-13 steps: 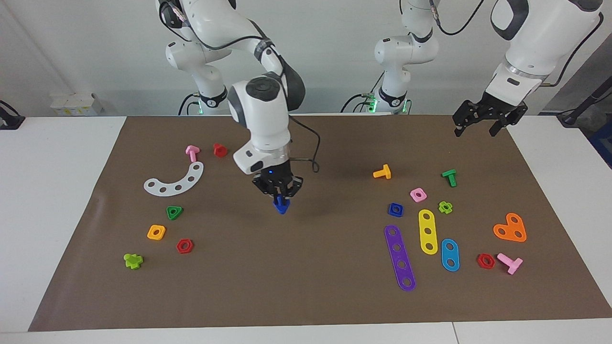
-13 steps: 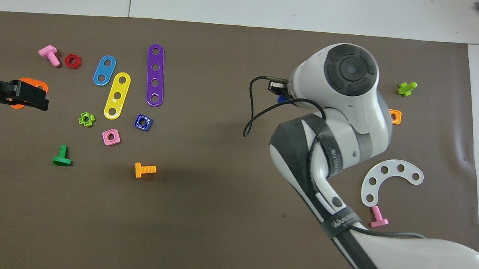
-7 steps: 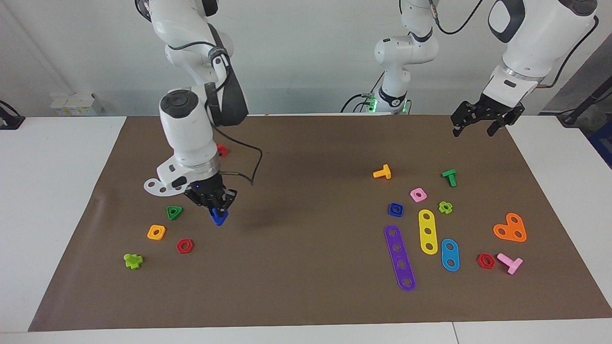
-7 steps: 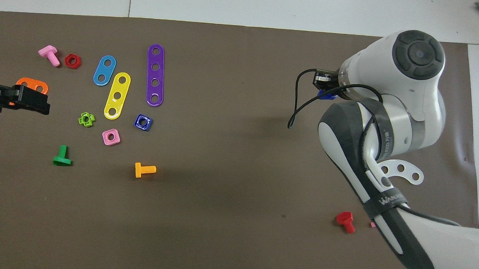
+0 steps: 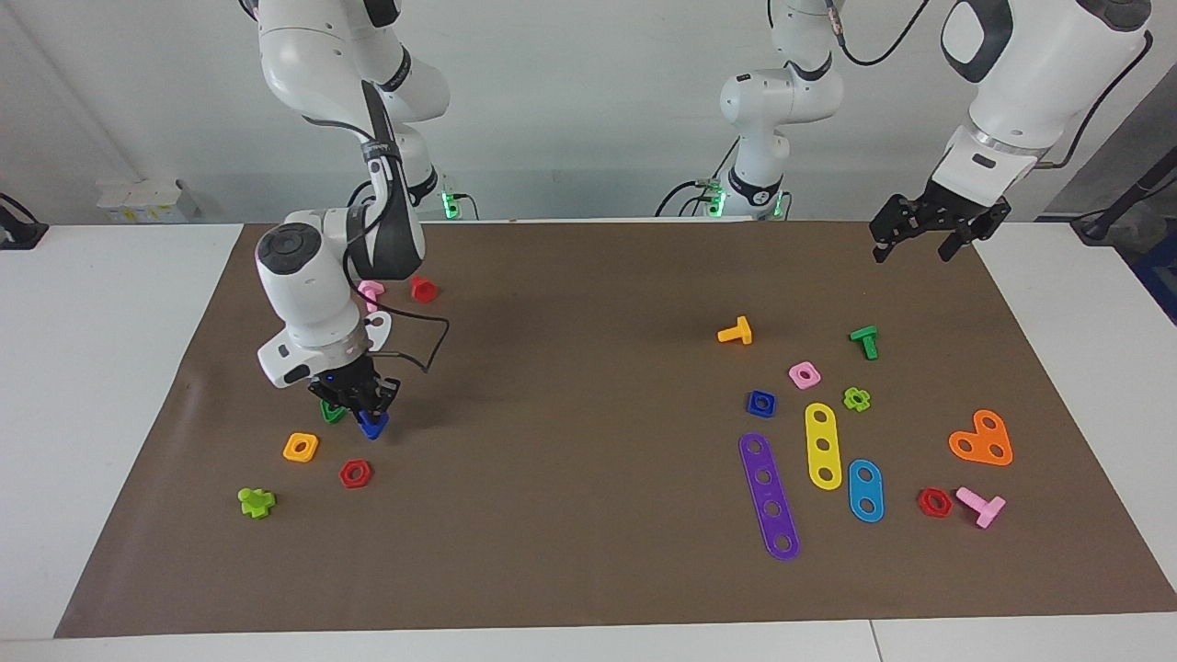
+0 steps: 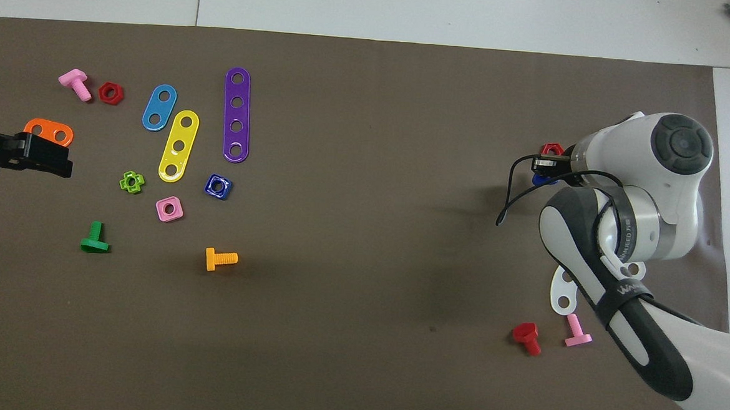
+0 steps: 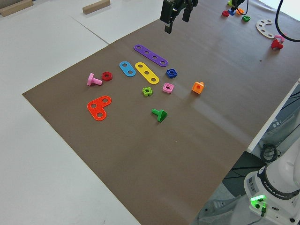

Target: Unscrew and place screws in storage area

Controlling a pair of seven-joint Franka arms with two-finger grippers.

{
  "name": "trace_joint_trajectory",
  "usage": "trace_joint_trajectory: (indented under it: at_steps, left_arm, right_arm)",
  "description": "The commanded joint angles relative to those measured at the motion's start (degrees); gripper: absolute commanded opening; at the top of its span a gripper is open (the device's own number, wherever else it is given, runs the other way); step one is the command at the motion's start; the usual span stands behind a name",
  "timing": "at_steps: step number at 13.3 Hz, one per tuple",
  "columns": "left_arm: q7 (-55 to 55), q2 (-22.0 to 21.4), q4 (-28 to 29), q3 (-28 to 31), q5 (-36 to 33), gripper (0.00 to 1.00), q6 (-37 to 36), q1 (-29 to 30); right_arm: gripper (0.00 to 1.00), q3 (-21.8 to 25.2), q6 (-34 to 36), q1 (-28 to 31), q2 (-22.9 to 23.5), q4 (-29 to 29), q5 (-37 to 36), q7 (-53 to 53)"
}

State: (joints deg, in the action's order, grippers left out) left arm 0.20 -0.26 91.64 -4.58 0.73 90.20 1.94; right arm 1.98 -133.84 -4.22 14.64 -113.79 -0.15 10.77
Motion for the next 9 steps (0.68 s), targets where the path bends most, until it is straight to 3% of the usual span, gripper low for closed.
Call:
trace_joint_trajectory:
  at_steps: [1, 7, 8, 9]
  left_arm:
    - [0.5, -1.9, 2.2, -0.6, 0.0, 1.0, 1.2, 0.9]
    - [0.5, -1.9, 2.2, -0.6, 0.0, 1.0, 1.2, 1.0]
    - [0.5, -1.9, 2.2, -0.6, 0.0, 1.0, 1.2, 0.9]
    - [0.5, -1.9, 2.2, -0.6, 0.0, 1.0, 1.2, 1.0]
  right_arm:
    - [0.0, -1.1, -1.8, 1.1, -3.0, -5.0, 3.7, -2.9]
    - [0.0, -1.0, -7.7, 1.1, -2.3, -8.9, 4.9, -5.8]
    - [0.45, -0.9, -7.7, 1.1, -2.3, -8.9, 4.9, -5.5]
    - [0.99, -0.9, -7.6, 1.2, -2.3, -8.7, 4.9, -5.2]
